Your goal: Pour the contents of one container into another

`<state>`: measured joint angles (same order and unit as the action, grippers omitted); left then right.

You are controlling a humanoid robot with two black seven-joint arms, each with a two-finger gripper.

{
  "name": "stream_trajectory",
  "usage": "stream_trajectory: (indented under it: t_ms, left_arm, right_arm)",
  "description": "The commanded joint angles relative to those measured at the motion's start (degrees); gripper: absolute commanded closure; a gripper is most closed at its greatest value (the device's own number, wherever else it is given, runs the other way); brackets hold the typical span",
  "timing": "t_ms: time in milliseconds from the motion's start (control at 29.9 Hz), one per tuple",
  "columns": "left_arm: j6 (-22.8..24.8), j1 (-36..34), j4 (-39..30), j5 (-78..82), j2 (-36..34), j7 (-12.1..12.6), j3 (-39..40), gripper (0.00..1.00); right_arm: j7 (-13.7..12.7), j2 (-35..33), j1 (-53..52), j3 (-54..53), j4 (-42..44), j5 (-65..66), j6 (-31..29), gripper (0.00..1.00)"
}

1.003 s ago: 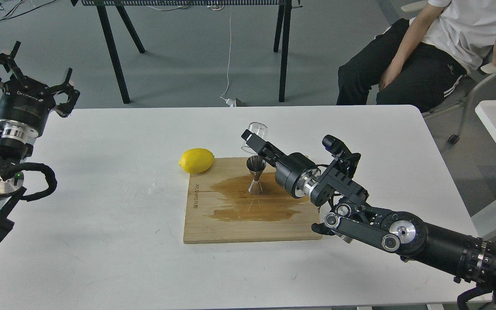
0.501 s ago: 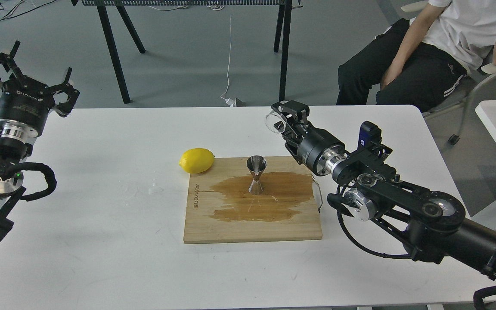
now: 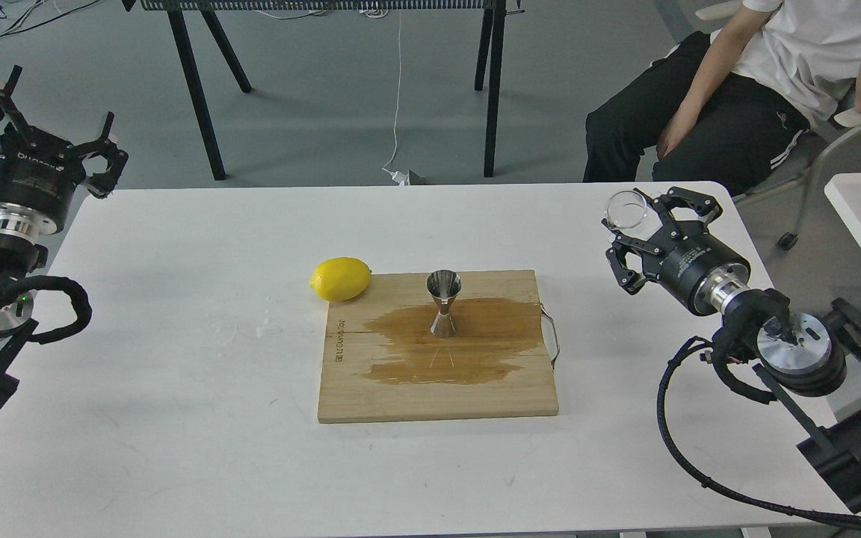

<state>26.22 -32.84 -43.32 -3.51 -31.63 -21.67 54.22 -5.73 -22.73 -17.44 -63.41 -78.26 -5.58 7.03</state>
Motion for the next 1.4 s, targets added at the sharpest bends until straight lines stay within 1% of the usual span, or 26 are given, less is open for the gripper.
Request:
stream_trajectory:
  t_ms: [0,67,201,368,435,568,702,869,1070,1170,1270,1371]
  left_arm:
    - [0.06,0.06,-0.01,0.00,0.16,0.05,-0.08,0.00]
    - [0.06,0.06,-0.01,0.00,0.17,0.05,0.01,0.00]
    - [0.06,-0.03,-0.01,0.00,0.17,0.05,0.01,0.00]
    - [0.15,-0.03,-0.01,0.08,0.17,0.14,-0.61,0.00]
    - [0.15,0.06,-0.01,0.08,0.17,0.14,-0.70,0.00]
    - [0.15,0.14,-0.01,0.08,0.17,0.14,-0.78,0.00]
    - [0.24,0.06,-0.01,0.08,0.08,0.14,-0.70,0.00]
    - [1.64,0.32,0.07,0.17,-0.19,-0.04,-0.70,0.00]
    - [1.56,0.32,0.08,0.17,-0.10,-0.04,-0.78,0.00]
    - [1.56,0.32,0.16,0.17,-0.10,0.05,-0.78,0.00]
    - [1.64,0.32,0.08,0.17,-0.10,0.05,-0.78,0.00]
    - [1.56,0.32,0.16,0.17,-0.10,0.05,-0.78,0.00]
  right_arm:
    - [-0.94,0.32,5.12,-4.70,3.01,-7.23,-1.49,0.64]
    - [-1.12,0.32,5.92,-5.06,5.82,-10.48,-4.03,0.64]
    - [-1.30,0.67,7.50,-5.06,10.83,-15.85,-11.24,0.64]
    - [-1.21,6.20,7.50,-5.23,18.04,-19.90,-18.09,0.63]
    - [-0.86,8.22,7.50,-5.41,21.02,-20.26,-19.86,0.63]
    - [-0.77,11.92,7.59,-8.48,25.08,-20.26,-20.48,0.63]
    - [-0.94,12.27,7.59,-9.45,28.41,-20.26,-20.83,0.63]
    - [-1.21,12.27,7.06,-9.45,31.23,-20.26,-23.91,0.63]
    - [-1.12,13.06,6.72,-8.93,33.52,-20.17,-24.08,0.62]
    - [-1.12,14.12,5.75,-8.66,36.06,-20.17,-24.00,0.60]
    - [-1.21,14.29,4.61,-8.31,38.26,-20.17,-24.08,0.59]
    - [-1.30,14.47,4.43,-8.31,38.53,-20.17,-24.26,0.59]
